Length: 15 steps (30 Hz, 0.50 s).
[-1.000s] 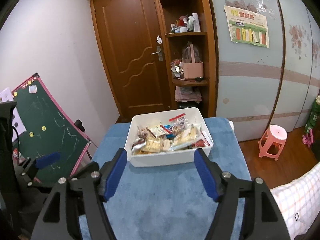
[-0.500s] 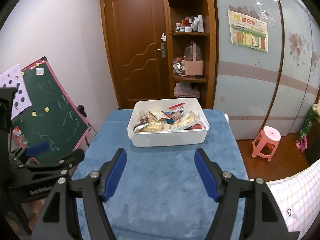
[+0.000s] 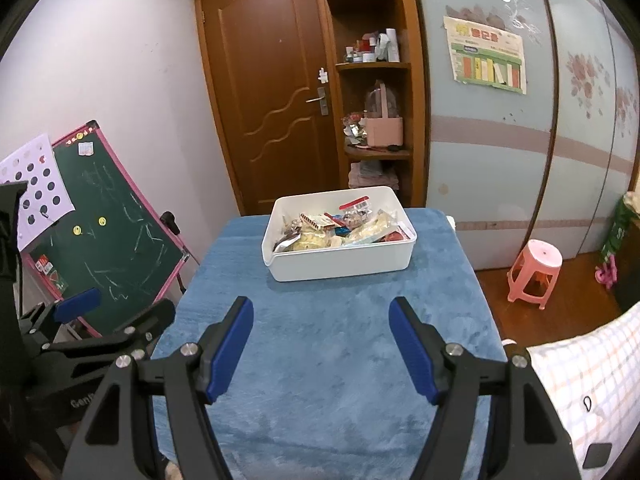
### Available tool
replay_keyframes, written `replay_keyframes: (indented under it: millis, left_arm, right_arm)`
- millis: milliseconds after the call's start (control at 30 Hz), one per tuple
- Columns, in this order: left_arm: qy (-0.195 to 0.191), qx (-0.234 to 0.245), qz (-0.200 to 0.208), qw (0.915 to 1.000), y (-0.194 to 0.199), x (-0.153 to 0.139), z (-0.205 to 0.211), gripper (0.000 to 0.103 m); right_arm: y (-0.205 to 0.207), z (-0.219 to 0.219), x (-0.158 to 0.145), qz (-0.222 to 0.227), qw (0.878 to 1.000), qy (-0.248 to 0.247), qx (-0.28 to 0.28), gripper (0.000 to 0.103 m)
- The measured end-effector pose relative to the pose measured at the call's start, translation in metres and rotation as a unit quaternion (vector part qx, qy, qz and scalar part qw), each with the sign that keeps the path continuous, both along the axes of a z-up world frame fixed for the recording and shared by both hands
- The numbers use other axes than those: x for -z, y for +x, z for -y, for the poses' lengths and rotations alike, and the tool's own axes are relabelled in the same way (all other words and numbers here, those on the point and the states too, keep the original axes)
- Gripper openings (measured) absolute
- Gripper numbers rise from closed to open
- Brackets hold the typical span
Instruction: Organize snacks
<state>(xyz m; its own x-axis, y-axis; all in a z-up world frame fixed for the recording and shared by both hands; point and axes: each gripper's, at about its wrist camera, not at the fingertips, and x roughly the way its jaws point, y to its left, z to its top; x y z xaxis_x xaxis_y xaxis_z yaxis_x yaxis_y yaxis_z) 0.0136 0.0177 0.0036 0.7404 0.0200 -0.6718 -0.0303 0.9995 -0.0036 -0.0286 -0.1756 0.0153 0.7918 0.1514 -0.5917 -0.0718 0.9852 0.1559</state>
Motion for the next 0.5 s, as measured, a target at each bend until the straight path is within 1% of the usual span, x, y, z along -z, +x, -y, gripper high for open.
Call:
replay_keyframes:
  millis: [67, 233, 367, 500]
  left_arm:
    - [-0.001, -0.002, -0.002, 1.0, -0.0015, -0.0002, 0.0004, 0.103]
    - [0.004, -0.002, -0.01, 0.9999, -0.0024, 0.0011, 0.0039, 0.103]
    - [0.012, -0.002, -0.012, 0.9999, -0.0032, 0.0022, 0.0074, 0.103]
    - [0.011, 0.0, -0.014, 0.9998, -0.0031, 0.0034, 0.0085, 0.103]
  right_arm:
    - [-0.0016, 0.0019, 0.0009, -0.001, 1.0, -0.001, 0.006, 0.071]
    - [-0.0021, 0.0019, 0.0044, -0.009, 1.0, 0.005, -0.003, 0.071]
    - [-0.0032, -0.0001, 0.0054, -0.01, 1.0, 0.002, -0.009, 0.071]
    - [-0.0037, -0.0001, 0.0058, -0.009, 1.0, 0.001, -0.009, 0.071]
